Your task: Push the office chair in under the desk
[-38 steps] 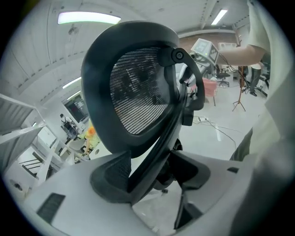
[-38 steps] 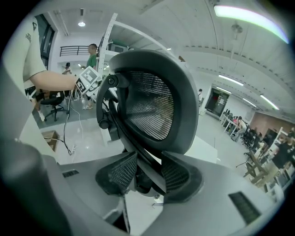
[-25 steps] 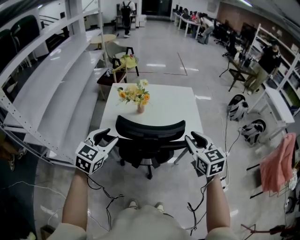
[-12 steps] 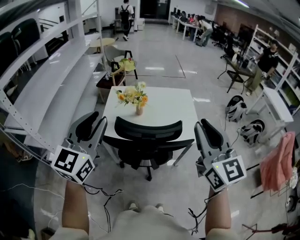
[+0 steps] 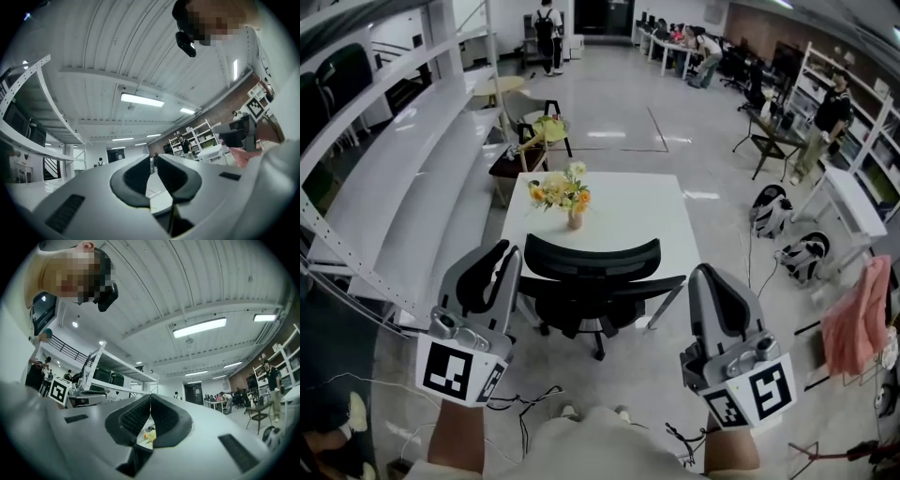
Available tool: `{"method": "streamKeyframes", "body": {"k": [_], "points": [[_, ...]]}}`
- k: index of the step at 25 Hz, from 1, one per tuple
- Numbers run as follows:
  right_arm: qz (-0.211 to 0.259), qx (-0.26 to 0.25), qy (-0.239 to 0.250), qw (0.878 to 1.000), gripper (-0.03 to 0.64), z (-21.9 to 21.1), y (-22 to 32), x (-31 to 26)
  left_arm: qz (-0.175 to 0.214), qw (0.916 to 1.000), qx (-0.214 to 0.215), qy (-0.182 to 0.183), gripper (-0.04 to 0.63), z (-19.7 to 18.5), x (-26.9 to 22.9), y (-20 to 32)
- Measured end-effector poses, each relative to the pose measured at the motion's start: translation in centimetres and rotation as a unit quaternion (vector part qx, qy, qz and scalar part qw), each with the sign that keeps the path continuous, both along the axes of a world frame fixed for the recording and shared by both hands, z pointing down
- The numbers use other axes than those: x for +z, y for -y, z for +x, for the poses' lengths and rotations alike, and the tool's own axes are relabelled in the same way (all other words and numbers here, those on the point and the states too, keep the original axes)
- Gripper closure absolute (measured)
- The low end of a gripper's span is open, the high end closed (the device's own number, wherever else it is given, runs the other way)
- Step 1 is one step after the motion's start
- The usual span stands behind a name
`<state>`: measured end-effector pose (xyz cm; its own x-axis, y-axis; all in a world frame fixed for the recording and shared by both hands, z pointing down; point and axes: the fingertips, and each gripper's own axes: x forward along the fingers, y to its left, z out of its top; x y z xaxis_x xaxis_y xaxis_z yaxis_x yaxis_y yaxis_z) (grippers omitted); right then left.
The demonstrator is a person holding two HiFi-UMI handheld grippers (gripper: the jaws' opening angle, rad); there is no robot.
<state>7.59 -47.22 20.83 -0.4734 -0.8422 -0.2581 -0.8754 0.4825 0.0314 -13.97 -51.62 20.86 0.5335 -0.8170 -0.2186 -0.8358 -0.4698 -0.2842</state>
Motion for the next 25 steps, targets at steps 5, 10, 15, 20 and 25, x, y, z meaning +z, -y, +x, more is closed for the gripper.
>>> {"method": "streamKeyframes", "body": {"k": [5,10,15,20,25], "points": [[-0.034,-0.012,-0.023,0.999,0.611,-1.1,-0.5,3.2,-0.042,0.9991,-0.001,0.011,0.568,1.3,4.3,-0.5],[-0.082,-0.021,-0.041,0.996,0.611,-1.5,0.0,7.2,-0.085,0.9963,0.001,0.011,0.581,1.7,8.1,-0.8],[-0.127,-0.026,-0.062,0.99,0.611,-1.9,0.2,11.2,-0.125,0.9918,-0.006,0.024,0.586,1.3,12.2,-0.8],[-0.141,-0.037,-0.076,0.986,0.611,-2.2,0.6,12.2,-0.137,0.9902,-0.011,0.027,0.586,1.1,13.4,-0.9],[-0.142,-0.037,-0.074,0.986,0.611,-2.4,0.7,12.2,-0.141,0.9897,-0.01,0.024,0.586,1.4,13.4,-1.2]]}}
